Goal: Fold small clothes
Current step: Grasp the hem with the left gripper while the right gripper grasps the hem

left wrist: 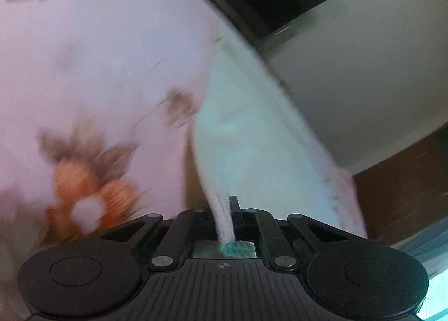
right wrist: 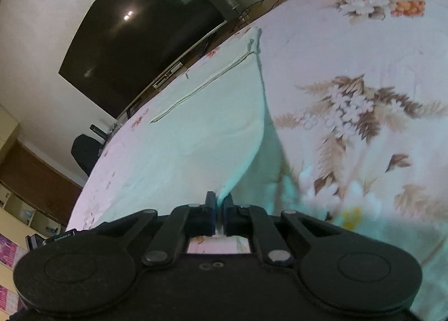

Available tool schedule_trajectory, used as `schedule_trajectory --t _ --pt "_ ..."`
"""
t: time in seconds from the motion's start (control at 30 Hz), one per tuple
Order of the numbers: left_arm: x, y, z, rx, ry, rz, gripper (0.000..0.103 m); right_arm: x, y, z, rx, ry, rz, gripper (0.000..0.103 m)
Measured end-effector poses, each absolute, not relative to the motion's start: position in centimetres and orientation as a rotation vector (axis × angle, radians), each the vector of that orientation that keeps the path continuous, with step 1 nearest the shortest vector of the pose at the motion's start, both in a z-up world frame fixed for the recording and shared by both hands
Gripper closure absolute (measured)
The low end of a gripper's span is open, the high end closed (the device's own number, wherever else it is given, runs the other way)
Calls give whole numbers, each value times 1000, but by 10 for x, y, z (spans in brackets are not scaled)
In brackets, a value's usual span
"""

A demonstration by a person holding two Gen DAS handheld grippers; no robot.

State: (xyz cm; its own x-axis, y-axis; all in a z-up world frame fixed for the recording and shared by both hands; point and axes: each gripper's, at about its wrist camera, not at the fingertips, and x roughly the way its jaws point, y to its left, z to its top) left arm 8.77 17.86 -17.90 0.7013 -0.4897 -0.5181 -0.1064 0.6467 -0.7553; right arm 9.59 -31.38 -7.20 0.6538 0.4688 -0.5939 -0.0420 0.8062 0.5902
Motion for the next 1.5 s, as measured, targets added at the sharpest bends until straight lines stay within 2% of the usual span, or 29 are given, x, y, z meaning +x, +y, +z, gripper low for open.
schedule_trajectory --t 0.13,0.27,0.53,0.83,0.97,1.1,1.5 --pt "84 183 -184 -919 739 -246 99 98 -315 -108 567 918 262 98" --pt "81 187 -177 -948 713 -233 99 91 -314 -98 567 875 268 98" --pt "117 188 -86 -828 578 -337 99 114 -310 -36 480 723 302 98" --pt "216 192 -9 -769 525 -367 99 189 -303 44 350 566 334 98" --pt "275 197 -9 -745 530 -364 99 244 -300 65 319 546 320 98" --pt "333 207 -26 -722 563 -370 99 301 -297 60 312 565 292 98" --pt "499 196 -107 -676 737 -342 99 466 -305 -36 438 733 171 98"
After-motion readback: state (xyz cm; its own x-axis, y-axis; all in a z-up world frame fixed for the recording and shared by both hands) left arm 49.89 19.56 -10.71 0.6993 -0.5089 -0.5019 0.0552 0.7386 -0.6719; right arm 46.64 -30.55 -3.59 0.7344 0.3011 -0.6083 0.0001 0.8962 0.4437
